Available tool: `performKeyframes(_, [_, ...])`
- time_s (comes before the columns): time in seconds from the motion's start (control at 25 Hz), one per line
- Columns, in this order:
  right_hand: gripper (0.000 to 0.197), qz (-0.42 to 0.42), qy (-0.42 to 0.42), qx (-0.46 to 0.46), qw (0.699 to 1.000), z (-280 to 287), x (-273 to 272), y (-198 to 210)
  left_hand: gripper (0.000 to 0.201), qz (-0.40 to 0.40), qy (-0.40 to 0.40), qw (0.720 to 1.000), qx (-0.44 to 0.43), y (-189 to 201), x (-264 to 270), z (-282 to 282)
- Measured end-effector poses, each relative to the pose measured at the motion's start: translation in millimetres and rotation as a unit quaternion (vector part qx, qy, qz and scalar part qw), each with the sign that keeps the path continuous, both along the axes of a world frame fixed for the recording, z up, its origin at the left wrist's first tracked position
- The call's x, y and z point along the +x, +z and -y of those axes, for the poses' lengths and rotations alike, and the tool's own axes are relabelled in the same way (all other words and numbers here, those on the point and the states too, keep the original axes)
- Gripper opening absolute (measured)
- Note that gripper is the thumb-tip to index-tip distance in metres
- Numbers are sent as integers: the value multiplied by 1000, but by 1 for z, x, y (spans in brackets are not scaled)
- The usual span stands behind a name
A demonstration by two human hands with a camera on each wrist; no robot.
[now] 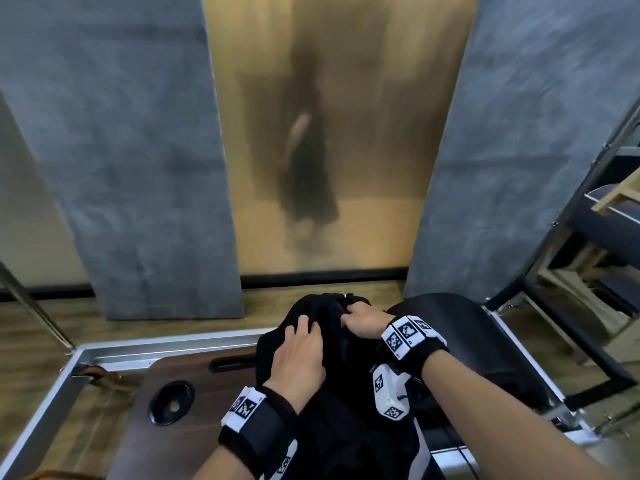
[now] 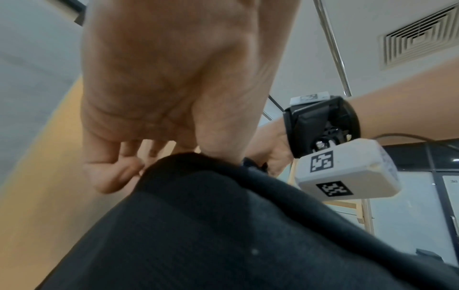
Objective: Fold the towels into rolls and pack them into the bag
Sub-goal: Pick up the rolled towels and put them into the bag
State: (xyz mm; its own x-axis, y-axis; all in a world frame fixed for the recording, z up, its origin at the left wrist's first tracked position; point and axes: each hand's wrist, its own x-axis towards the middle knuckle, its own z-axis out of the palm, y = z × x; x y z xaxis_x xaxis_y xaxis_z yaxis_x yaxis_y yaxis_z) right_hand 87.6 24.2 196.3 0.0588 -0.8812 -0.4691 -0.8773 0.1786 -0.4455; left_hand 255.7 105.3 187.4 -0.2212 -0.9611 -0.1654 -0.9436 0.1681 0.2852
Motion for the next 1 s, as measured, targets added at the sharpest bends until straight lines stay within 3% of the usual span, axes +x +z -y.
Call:
performKeyframes(0.08, [41, -13, 0, -54, 998, 3, 8, -2, 73, -28, -6, 1000, -10, 0, 4, -1])
performKeyframes(0.2, [65, -42, 11, -101, 994, -8, 23, -17, 80, -65, -11, 998, -17, 0, 7, -7])
performKeyframes(0.4, [87, -156, 34, -25, 987, -19, 39, -35, 83, -99, 0, 995, -22, -2, 6, -16])
performKeyframes(0.52, [92, -187, 69, 14, 980, -13, 27, -18, 64, -42, 36, 996, -64, -1, 0, -25])
performKeyframes(0.64, [61, -169, 56, -88, 980, -19, 2, 9, 50, -1, 68, 994, -83, 4, -1, -28])
performKeyframes(0.72, [45, -208, 28, -161, 964, -28, -19, 22, 38, 9, 66, 995, -75, 7, -1, -26])
performKeyframes(0.8, [51, -268, 25, -111, 957, -46, -35, 28, 22, 14, 59, 995, -79, 9, 0, -25])
performKeyframes(0.88, [52, -297, 37, -13, 954, -64, -43, 22, 26, 22, 53, 995, -77, 9, 2, -23])
performKeyframes(1.0, [26, -211, 16, 11, 977, -78, -49, 16, 39, 7, 49, 997, -62, 13, 9, -18])
